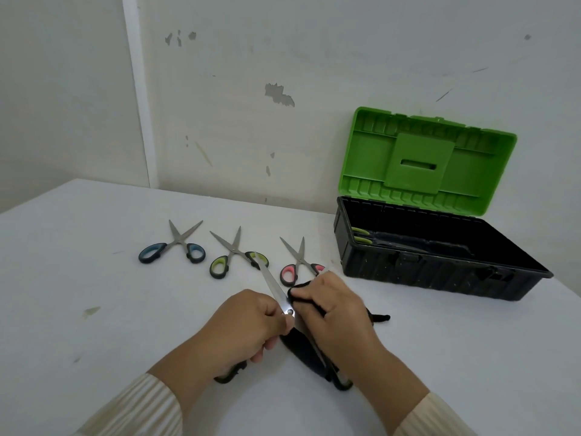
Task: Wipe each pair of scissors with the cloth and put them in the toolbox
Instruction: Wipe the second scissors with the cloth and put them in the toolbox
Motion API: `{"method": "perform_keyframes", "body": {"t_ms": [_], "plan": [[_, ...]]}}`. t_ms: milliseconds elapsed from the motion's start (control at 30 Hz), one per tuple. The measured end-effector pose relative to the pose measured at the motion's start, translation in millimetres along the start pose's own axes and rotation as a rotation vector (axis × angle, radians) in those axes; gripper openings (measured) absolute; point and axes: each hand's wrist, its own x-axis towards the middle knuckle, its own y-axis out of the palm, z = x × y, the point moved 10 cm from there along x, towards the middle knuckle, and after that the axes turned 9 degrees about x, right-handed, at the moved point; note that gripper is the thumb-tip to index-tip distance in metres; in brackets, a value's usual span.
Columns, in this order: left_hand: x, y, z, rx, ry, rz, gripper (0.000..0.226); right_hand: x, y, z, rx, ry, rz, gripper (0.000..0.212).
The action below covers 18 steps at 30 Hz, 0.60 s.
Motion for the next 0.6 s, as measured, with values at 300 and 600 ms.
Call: {"method": "perform_keyframes", "body": {"t_ms": [300, 600], "plan": [[-3, -9, -5, -0.082, -0.003, 0.022, 0.028, 7, -60, -25, -0.142, 0.202, -0.164, 0.018], [-2, -18, 9, -0.464, -0.132, 0.108, 0.024, -6, -1, -23, 0.024, 0.356, 0.336, 0.021]]}}
